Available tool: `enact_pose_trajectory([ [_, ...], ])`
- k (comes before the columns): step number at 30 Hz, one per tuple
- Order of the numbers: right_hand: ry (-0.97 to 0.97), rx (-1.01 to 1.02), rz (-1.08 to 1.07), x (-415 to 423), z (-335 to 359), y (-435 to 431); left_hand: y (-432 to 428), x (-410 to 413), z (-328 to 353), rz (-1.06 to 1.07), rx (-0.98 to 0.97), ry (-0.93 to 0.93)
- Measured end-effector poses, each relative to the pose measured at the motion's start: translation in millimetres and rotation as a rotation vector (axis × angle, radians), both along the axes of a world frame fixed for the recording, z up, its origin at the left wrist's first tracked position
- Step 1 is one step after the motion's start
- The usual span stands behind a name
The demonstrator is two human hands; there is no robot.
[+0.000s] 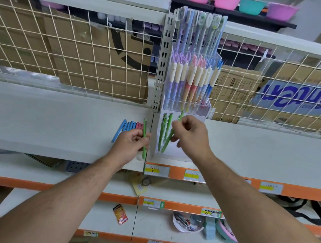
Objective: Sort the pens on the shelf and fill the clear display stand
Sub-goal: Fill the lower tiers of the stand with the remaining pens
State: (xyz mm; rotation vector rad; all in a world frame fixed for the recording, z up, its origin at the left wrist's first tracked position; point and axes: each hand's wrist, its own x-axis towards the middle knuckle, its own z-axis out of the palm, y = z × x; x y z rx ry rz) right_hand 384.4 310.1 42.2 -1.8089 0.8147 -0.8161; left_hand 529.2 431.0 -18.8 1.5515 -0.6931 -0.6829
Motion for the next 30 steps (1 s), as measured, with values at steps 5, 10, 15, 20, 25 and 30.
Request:
enact_pose_trajectory([
  [5, 0.022, -0.070, -0.158, -1.4, 2.9, -20.8, -0.6, 12.7, -16.0, 0.058, 0.091, 0.065],
  [10, 0.100, -0.078, -0.111, 8.9, -3.9, -21.3, -3.5, 9.3, -20.1, -0.009, 0.155, -0.082],
  [15, 0.171, -0.114, -0.077, 17.2, -14.0, -22.0, -3.7, 11.0, -21.8, -0.006, 0.145, -0.084],
  [20, 0.224, -0.163, -0.051, 21.6, -17.3, -24.5, -3.2, 11.2, -22.8, -0.004, 0.142, -0.078],
  [25, 0.291, -0.190, -0.029, 23.6, -28.3, -22.7, -1.9, 11.7, -22.5, -0.010, 0.144, -0.069],
  [30, 0.358, -0.225, -0.023, 23.4, -36.0, -23.3, -1.3, 13.3, -22.2, -0.013, 0.145, -0.069],
])
